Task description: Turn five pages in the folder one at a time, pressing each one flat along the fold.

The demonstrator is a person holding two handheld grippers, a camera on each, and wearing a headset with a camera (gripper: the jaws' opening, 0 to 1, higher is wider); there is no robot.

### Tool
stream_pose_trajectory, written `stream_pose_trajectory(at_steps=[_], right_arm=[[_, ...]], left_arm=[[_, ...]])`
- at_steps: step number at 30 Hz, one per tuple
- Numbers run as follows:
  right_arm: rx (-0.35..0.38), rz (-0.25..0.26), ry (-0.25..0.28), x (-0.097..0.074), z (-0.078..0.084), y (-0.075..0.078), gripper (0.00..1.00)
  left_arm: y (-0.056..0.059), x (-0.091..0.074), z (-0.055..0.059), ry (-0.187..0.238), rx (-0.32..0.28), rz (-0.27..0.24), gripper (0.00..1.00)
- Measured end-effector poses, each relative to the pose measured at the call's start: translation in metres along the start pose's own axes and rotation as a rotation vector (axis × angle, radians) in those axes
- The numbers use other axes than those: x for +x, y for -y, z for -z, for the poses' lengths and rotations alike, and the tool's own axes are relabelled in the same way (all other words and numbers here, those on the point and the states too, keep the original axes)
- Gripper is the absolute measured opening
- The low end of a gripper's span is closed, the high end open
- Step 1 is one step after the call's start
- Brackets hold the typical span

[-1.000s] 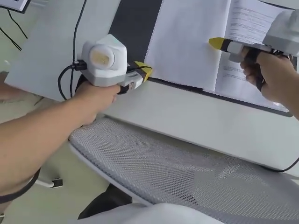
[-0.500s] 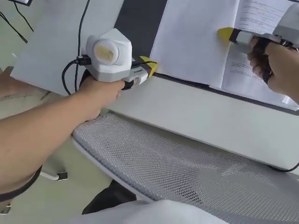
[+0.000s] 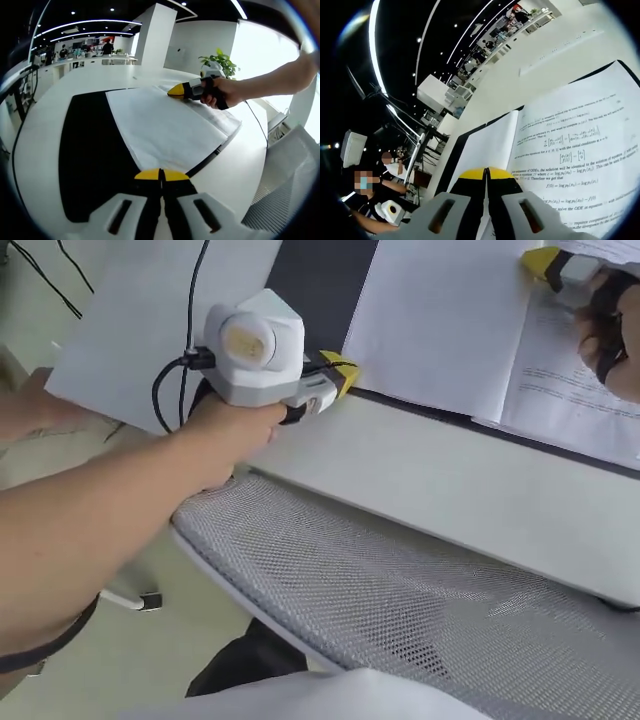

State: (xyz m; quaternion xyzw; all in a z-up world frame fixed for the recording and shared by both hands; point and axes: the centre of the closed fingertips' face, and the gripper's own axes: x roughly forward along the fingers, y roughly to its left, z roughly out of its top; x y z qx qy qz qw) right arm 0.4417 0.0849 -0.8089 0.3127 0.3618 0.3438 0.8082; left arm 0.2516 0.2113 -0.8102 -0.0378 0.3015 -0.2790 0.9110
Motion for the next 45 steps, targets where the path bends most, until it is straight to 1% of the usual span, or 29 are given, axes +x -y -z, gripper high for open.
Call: stream_pose_trajectory(at_steps=[5, 7, 10, 12, 17, 19, 27, 31, 36, 38, 40, 45], right_arm=[[-0.018, 0.007, -0.014, 0.010, -0.011, 0.001, 0.00], [-0.015, 0.013, -0.007, 0.014, -0.017, 0.004, 0.00], [0.023, 0.013, 0.026, 0.021, -0.028, 0.011, 0.00], [0.053, 0.007, 0.047, 0.025, -0.033, 0.011, 0.00], [0.056, 0.023, 0.072, 0.032, -0.044, 0.015, 0.00], [0.068, 0.029, 0.086, 0.034, -0.051, 0.018, 0.00], [0.066, 0.047, 0.104, 0.045, -0.065, 0.023, 0.00], [0.081, 0.051, 0.115, 0.049, -0.072, 0.028, 0.00], [0.081, 0.047, 0.106, 0.049, -0.070, 0.025, 0.00], [0.060, 0.047, 0.102, 0.048, -0.068, 0.022, 0.00], [0.056, 0.047, 0.097, 0.047, -0.067, 0.021, 0.00], [0.067, 0.032, 0.072, 0.044, -0.061, 0.020, 0.00]], left_arm=[[0.000, 0.001, 0.000, 0.002, -0.001, 0.001, 0.00], [0.000, 0.001, 0.000, 0.002, -0.001, 0.000, 0.00], [0.000, 0.000, 0.000, 0.003, -0.002, 0.000, 0.00], [0.000, 0.000, -0.001, 0.004, -0.003, -0.001, 0.00], [0.000, 0.001, -0.002, 0.008, -0.003, 0.000, 0.00], [-0.003, 0.003, -0.002, 0.013, -0.006, 0.000, 0.00], [-0.002, 0.002, -0.002, 0.015, -0.002, -0.002, 0.00], [-0.005, 0.003, 0.000, 0.015, -0.003, -0.002, 0.00], [-0.007, 0.005, 0.001, 0.012, 0.005, -0.002, 0.00], [-0.008, 0.005, 0.002, 0.012, 0.003, -0.001, 0.00], [-0.008, 0.006, 0.002, 0.012, 0.004, -0.002, 0.00], [-0.008, 0.006, 0.002, 0.010, 0.005, -0.001, 0.00]])
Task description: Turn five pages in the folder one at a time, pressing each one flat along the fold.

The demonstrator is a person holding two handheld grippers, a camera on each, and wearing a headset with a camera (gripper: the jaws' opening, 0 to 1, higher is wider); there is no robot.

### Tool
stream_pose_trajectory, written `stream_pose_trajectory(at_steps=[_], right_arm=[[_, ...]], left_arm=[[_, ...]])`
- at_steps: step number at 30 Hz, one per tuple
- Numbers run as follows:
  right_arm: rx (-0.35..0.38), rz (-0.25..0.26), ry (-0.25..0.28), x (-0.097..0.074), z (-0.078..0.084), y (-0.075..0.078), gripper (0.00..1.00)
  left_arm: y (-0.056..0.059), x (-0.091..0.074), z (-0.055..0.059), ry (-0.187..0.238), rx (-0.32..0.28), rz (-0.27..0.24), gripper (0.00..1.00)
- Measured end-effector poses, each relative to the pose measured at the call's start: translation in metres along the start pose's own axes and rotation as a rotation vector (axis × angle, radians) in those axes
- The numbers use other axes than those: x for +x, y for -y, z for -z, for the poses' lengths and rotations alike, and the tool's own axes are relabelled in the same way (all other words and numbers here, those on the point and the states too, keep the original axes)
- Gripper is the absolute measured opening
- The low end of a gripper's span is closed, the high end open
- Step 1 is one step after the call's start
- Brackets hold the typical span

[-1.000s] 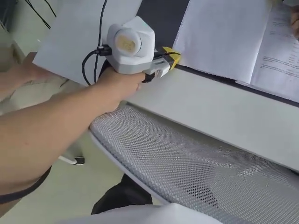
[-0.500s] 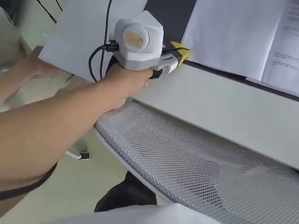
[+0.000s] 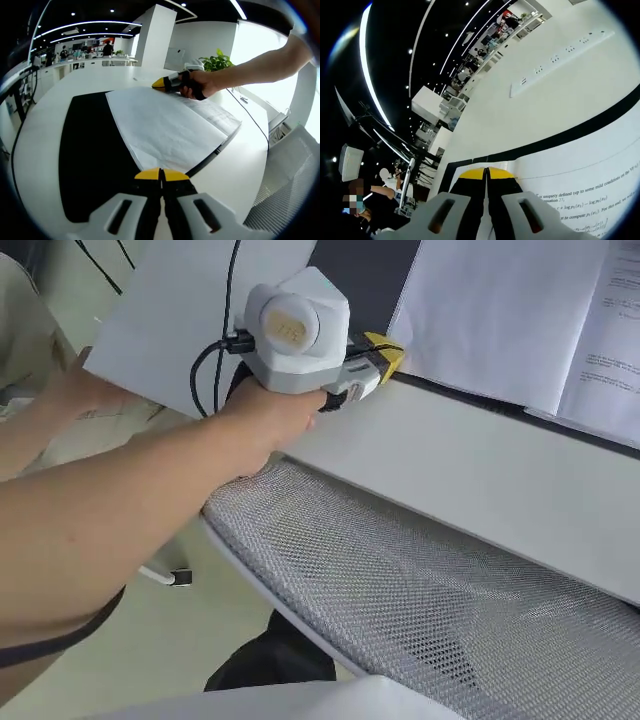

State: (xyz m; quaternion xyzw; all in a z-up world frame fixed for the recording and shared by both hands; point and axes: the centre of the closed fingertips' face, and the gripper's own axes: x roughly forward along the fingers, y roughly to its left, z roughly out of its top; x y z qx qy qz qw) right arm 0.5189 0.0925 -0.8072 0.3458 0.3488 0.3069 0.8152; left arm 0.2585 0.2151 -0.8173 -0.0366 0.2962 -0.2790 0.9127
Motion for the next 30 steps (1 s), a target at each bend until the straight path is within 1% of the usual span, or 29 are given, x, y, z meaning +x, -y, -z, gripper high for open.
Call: stream_pose_trajectory(at_steps=[6, 8, 13, 15, 20, 22, 25, 30], right_arm=[[0.002, -0.020, -0.033, -0.007, 0.011, -0.004, 0.00], [0.000, -0.034, -0.044, -0.011, 0.017, -0.007, 0.00], [0.008, -0.052, -0.062, -0.019, 0.028, -0.010, 0.00], [0.003, -0.062, -0.072, -0.022, 0.034, -0.014, 0.00], [0.010, -0.072, -0.081, -0.033, 0.044, -0.016, 0.00], [0.015, -0.078, -0.081, -0.037, 0.048, -0.017, 0.00], [0.026, -0.087, -0.076, -0.044, 0.052, -0.018, 0.00], [0.018, -0.107, -0.104, -0.054, 0.067, -0.024, 0.00]], left_arm=[[0.000, 0.000, 0.000, 0.000, 0.003, -0.001, 0.00], [0.002, -0.001, -0.001, -0.001, 0.006, -0.001, 0.00], [0.006, -0.003, -0.003, -0.001, 0.005, -0.002, 0.00], [0.008, -0.004, -0.003, -0.001, 0.008, -0.001, 0.00], [0.010, -0.006, -0.005, -0.008, 0.021, 0.000, 0.00], [0.007, -0.005, -0.004, -0.009, 0.022, -0.001, 0.00], [0.008, -0.005, -0.004, -0.009, 0.024, -0.001, 0.00], [0.009, -0.005, -0.005, -0.013, 0.034, -0.001, 0.00]])
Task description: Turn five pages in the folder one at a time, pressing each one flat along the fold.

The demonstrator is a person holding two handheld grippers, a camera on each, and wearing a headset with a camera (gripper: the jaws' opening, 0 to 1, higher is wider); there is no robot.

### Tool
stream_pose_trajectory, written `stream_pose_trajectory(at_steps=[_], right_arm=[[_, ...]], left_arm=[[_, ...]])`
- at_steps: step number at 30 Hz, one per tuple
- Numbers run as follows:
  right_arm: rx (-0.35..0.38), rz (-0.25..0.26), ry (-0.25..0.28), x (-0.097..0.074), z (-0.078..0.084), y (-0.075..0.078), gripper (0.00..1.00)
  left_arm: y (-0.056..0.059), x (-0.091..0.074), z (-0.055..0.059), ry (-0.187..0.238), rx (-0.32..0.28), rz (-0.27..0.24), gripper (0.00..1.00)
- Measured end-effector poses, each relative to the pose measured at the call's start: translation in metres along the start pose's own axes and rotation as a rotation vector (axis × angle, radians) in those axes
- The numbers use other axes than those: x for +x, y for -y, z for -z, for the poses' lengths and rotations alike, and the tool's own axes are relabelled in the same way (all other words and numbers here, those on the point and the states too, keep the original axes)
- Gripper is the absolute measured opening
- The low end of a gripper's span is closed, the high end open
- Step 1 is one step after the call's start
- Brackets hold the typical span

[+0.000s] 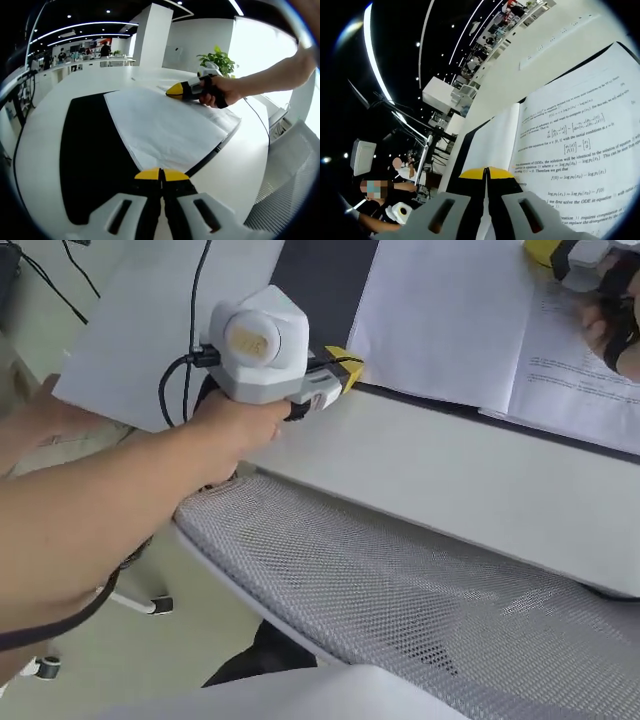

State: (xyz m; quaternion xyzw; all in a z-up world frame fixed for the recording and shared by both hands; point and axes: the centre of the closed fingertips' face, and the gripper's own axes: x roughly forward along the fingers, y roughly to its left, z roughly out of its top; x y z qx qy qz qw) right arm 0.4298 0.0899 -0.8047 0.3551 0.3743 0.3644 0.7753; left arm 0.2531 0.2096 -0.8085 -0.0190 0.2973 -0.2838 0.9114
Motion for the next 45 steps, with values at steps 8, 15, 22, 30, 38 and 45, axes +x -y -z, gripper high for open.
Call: stream_pose_trajectory(at_steps=[8, 15, 22, 30, 38, 45], right_arm=[[-0.001, -0.020, -0.015, -0.014, 0.018, -0.007, 0.00], [-0.002, -0.039, -0.051, -0.025, 0.041, -0.015, 0.00], [0.001, -0.060, -0.085, -0.037, 0.065, -0.024, 0.00], [0.007, -0.071, -0.115, -0.049, 0.089, -0.028, 0.00], [0.012, -0.076, -0.134, -0.062, 0.109, -0.035, 0.00], [0.029, -0.079, -0.147, -0.071, 0.127, -0.038, 0.00]], left_arm=[[-0.002, 0.002, 0.001, -0.006, 0.015, -0.003, 0.00], [-0.002, 0.002, 0.000, -0.005, 0.020, -0.002, 0.00], [-0.002, 0.003, 0.001, -0.007, 0.024, -0.003, 0.00], [-0.004, 0.005, 0.002, -0.010, 0.028, -0.003, 0.00], [-0.003, 0.005, 0.002, -0.012, 0.036, -0.002, 0.00], [-0.002, 0.004, 0.002, -0.014, 0.041, -0.002, 0.00]])
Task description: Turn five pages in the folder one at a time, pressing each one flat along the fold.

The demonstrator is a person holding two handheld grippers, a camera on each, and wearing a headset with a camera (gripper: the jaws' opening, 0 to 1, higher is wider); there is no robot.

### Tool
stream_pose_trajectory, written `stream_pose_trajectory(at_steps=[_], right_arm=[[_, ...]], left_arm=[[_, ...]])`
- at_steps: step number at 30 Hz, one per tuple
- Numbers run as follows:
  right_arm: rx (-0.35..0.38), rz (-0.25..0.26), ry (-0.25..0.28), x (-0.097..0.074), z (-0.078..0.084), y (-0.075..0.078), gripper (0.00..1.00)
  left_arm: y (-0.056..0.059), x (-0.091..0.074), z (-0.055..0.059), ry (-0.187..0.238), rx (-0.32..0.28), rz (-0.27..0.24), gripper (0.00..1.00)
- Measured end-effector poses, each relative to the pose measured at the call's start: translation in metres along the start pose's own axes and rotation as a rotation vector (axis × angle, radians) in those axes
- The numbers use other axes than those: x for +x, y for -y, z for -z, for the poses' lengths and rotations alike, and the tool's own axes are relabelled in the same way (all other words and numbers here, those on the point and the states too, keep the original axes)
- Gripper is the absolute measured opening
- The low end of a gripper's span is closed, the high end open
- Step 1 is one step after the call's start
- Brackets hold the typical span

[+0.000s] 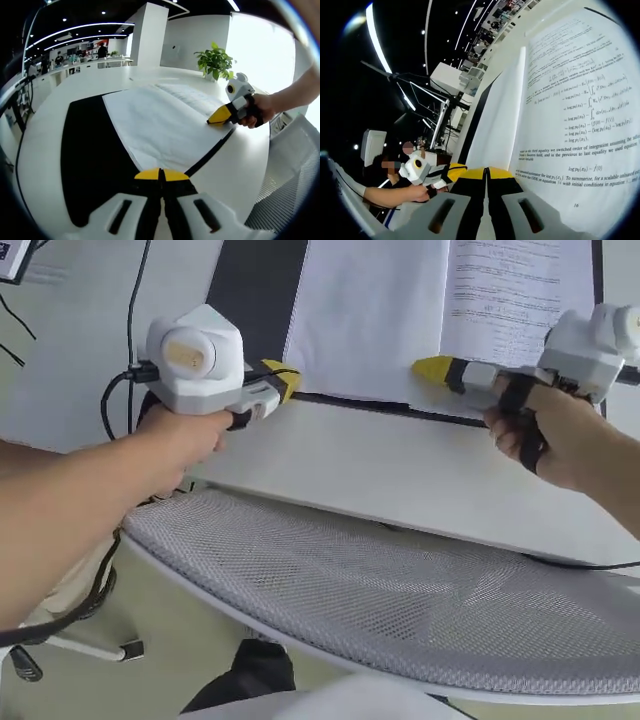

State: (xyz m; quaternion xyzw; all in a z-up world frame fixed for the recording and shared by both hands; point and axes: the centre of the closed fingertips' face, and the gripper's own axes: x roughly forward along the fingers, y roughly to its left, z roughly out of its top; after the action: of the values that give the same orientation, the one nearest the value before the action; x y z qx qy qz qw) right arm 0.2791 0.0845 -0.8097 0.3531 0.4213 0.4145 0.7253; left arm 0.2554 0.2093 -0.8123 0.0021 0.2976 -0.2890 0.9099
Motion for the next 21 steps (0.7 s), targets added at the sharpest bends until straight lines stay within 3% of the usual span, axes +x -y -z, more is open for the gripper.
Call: stream_pose_trajectory(at_steps=[8, 14, 18, 21], right_arm=[[0.016, -0.001, -0.015, -0.007, 0.017, -0.005, 0.00], [0.028, -0.003, -0.065, -0.011, 0.038, -0.009, 0.00], [0.002, -0.011, -0.039, -0.017, 0.038, -0.021, 0.00], [-0.015, -0.002, -0.024, -0.024, 0.036, -0.030, 0.12]], left_arm=[[0.001, -0.001, 0.000, -0.006, 0.006, 0.000, 0.00], [0.002, -0.001, -0.001, -0.006, 0.000, 0.000, 0.00], [0.002, -0.002, -0.001, -0.011, -0.004, -0.004, 0.00], [0.002, -0.002, -0.002, -0.018, -0.038, -0.005, 0.00]])
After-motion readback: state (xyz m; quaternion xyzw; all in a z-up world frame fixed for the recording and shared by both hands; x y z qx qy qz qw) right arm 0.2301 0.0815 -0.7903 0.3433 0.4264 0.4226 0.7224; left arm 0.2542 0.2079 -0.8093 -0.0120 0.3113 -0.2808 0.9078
